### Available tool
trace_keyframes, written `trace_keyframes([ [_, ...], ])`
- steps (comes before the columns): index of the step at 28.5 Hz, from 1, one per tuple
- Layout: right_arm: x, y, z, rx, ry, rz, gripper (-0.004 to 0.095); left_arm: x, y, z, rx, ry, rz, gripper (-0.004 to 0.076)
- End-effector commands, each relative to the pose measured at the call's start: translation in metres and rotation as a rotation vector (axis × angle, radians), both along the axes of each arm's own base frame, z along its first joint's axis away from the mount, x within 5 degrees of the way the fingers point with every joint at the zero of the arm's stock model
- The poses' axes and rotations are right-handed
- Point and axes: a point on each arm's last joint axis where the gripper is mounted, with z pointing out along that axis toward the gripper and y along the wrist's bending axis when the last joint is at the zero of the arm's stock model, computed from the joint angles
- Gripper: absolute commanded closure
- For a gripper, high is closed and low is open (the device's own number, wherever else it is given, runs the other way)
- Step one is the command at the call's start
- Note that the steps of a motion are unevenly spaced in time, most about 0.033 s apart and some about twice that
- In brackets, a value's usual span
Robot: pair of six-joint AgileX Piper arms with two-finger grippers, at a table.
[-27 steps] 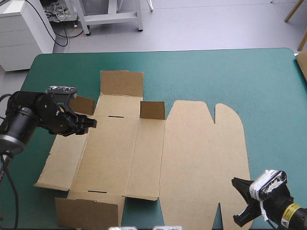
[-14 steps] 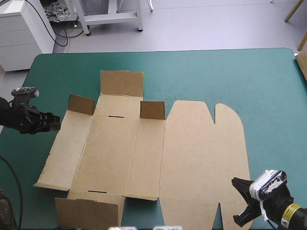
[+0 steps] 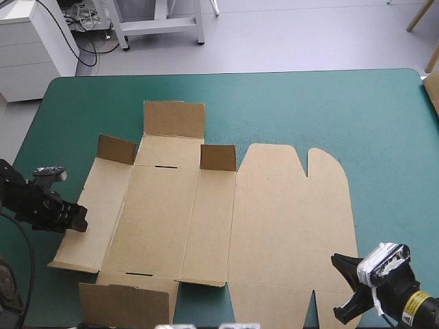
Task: Fold the box
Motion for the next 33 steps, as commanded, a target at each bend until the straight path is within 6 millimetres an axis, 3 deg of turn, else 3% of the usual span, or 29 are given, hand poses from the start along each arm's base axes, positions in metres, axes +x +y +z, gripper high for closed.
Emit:
trace_keyframes([
  [1, 0.002, 0.002, 0.013, 0.052, -0.073, 0.009, 0.0924, -0.001, -0.002, 0.003, -0.046, 0.040, -0.003, 0.0300],
  [7, 0.002, 0.002, 0.013, 0.052, -0.073, 0.009, 0.0924, 0.014, -0.017, -0.014, -0.294, 0.037, 0.094, 0.0300],
  [13, 0.002, 0.002, 0.013, 0.051, -0.072, 0.009, 0.0924, -0.001, -0.028, -0.038, -0.339, 0.143, 0.098, 0.0310],
  [17, 0.002, 0.002, 0.013, 0.051, -0.072, 0.009, 0.0924, -0.001, -0.029, -0.038, -0.359, 0.137, 0.110, 0.0458],
  [22, 0.002, 0.002, 0.013, 0.051, -0.072, 0.009, 0.0924, 0.001, -0.027, -0.031, -0.334, 0.105, 0.089, 0.0731],
  [30, 0.002, 0.002, 0.013, 0.051, -0.072, 0.009, 0.0924, 0.021, -0.024, 0.002, -0.273, -0.025, 0.048, 0.0729],
  [33, 0.002, 0.002, 0.013, 0.051, -0.072, 0.009, 0.0924, 0.034, -0.034, 0.018, -0.203, -0.070, -0.048, 0.0729],
])
